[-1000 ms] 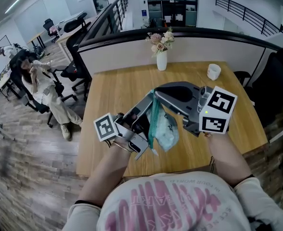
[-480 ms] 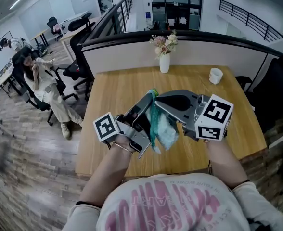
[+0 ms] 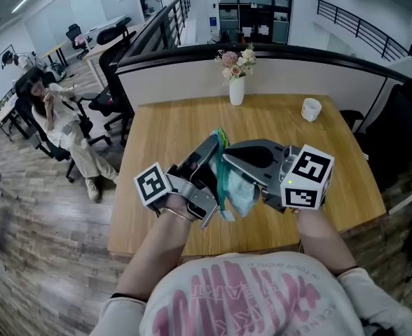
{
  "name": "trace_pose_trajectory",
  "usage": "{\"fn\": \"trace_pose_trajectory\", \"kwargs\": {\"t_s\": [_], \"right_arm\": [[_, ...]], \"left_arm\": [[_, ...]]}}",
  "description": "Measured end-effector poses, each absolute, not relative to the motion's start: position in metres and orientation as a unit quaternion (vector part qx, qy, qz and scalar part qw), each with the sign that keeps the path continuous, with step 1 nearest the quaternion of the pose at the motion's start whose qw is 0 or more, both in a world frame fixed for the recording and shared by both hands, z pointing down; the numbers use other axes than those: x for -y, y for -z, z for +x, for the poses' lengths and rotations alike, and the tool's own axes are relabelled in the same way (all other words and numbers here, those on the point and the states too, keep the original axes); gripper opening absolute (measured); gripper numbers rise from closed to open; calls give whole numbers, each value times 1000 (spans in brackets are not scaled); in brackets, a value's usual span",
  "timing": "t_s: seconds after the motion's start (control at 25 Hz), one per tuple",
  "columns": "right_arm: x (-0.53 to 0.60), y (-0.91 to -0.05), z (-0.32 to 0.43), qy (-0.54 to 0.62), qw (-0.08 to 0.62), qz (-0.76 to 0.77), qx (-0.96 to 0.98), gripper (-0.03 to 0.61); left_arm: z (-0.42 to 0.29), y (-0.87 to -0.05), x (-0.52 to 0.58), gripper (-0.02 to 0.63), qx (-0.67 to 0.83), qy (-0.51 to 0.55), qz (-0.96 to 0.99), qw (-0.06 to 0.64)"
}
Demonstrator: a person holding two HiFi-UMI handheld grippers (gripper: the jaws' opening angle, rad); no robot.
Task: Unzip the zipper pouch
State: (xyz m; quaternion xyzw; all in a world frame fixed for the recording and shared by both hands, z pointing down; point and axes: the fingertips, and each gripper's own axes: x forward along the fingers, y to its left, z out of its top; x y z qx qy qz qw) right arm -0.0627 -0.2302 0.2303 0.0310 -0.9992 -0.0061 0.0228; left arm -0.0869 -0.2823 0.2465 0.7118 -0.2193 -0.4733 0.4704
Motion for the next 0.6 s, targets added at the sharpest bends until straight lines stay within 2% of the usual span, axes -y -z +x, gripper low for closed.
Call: {"fn": "trace_pose_trajectory", "kwargs": {"t_s": [0.6], "right_arm": [[227, -244, -55, 9, 41, 22, 999, -2]], "left_arm": [[-99, -263, 296, 15, 279, 467, 695, 471]]}}
